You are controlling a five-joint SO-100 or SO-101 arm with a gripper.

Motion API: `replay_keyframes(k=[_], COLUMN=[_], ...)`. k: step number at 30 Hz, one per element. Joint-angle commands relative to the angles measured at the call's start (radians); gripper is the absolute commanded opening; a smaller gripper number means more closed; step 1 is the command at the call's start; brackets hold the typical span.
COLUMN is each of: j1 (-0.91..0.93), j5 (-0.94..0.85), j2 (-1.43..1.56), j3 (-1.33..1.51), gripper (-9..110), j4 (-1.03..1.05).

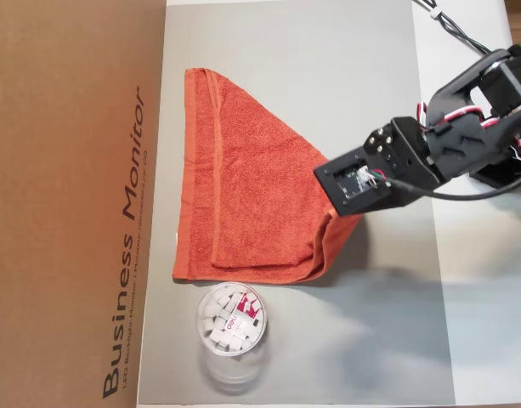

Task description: Fold the blanket.

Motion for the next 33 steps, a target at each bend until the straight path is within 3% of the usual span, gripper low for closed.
replay_keyframes(k=[1, 26, 33], j1=[0.066, 0.443, 0.512], j5=[0.006, 0.006, 0.006], j2=[0.028, -0.514, -0.652], j3=[-0.067, -0.673, -0.781], gripper=[0, 0, 0], j4=[-0.017, -0.020, -0.150])
